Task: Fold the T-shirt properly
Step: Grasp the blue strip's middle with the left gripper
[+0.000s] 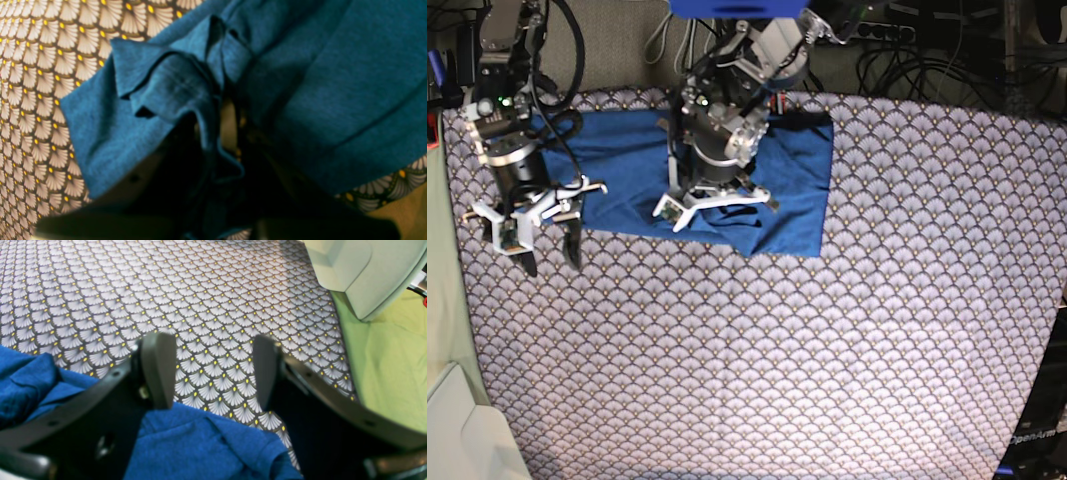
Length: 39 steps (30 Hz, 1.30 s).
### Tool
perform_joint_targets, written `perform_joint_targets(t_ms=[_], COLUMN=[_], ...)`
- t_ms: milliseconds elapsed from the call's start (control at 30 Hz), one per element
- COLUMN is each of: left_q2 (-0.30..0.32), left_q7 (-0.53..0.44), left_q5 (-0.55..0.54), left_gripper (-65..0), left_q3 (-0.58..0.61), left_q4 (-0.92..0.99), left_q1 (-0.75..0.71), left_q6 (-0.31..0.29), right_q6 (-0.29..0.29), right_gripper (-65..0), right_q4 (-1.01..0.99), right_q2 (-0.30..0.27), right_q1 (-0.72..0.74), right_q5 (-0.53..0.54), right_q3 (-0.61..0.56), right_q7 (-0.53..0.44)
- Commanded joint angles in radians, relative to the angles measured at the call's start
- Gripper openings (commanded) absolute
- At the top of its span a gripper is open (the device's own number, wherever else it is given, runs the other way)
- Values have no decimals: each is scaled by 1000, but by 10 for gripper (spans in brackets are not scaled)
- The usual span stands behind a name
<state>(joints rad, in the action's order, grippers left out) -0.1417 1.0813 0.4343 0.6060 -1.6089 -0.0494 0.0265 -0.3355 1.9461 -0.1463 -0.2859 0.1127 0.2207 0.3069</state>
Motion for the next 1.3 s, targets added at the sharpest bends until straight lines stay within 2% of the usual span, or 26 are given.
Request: perform_joint_targets(t_ms=[0, 267, 467, 867, 1067, 1267], left_q2=[-15, -15, -15, -15, -15, -15], left_q7=[-13, -13, -10, 3, 55, 55], left_q5=[7, 4, 5, 5, 2, 1], left_gripper=[-647, -647, -647, -640, -529, -522], left_q3=[7, 10, 93, 96, 96, 96], left_q4=[-15, 12, 11, 11, -1, -1], left_q1=[15, 12, 9, 10, 10, 12], left_q6=[6, 6, 6, 5, 5, -1], right_q6=[2, 2, 2, 2, 2, 2], right_gripper=[-281, -281, -281, -281, -281, -281], right_q4=[20, 19, 17, 17, 17, 17], right_q2=[-6, -6, -6, -5, -5, -3], right_q1=[9, 9, 9, 9, 9, 9], right_q5=[9, 9, 9, 9, 11, 12], right_q3=[4, 3, 3, 3, -1, -5], right_q7=[-28, -28, -28, -28, -28, -28])
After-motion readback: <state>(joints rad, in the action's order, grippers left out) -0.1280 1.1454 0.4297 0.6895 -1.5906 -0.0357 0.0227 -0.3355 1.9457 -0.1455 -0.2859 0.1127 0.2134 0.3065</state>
